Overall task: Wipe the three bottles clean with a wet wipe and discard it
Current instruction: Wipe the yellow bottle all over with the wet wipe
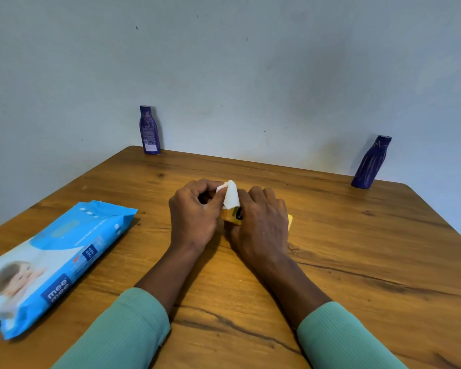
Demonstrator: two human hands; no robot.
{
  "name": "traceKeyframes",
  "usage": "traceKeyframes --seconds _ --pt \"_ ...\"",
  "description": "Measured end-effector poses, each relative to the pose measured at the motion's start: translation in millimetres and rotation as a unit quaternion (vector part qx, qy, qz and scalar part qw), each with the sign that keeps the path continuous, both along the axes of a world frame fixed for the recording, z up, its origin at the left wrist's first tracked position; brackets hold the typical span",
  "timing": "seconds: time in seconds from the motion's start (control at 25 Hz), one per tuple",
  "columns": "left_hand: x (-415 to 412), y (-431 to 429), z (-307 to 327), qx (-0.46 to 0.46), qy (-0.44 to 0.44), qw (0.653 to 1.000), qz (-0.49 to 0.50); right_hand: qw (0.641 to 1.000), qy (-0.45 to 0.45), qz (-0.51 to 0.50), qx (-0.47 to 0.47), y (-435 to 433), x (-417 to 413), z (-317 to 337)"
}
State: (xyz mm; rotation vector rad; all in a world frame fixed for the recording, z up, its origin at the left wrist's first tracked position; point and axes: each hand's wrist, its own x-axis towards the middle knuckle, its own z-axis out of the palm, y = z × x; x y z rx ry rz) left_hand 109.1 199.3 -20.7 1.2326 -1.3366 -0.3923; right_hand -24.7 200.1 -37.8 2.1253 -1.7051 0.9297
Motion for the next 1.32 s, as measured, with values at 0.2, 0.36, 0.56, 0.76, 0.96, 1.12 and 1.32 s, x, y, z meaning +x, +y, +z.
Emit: traceKeyframes --seconds 0.2,0.36,0.56,0.76,0.96,1.12,1.32 --pt "5.5 4.6 -2.7 0.011 -0.002 0.999 -0.049 0.996 -0.087 -0.01 -0.002 -1.4 -4.8 -0.5" --pt "3.6 3.0 -0.4 0.009 0.004 0.998 -0.06 0.994 -0.108 -0.003 0.017 -3.3 -9.7 1.2" --pt "5.6 -3.5 5.4 0.038 0.073 0.996 -0.026 0.997 -0.002 0.07 -0.019 -1.4 -3.1 0.1" --pt "14.6 0.0 5.0 0.075 0.006 0.995 -0.071 0.999 -0.024 0.034 -0.021 -4.9 -8.9 -1.0" --pt "9.0 1.7 6.9 0.048 0.004 0.998 -0.035 0.996 0.022 0.079 -0.04 -5.5 -11.6 1.9" --pt "12.0 -3.4 12.6 0.117 0.177 0.975 -0.072 0.985 -0.051 0.165 0.002 -1.0 -3.3 0.0" --pt "8.6 4.7 15.9 0.185 0.295 0.909 -0.227 0.962 -0.185 0.2 0.034 -5.6 -11.0 -0.3"
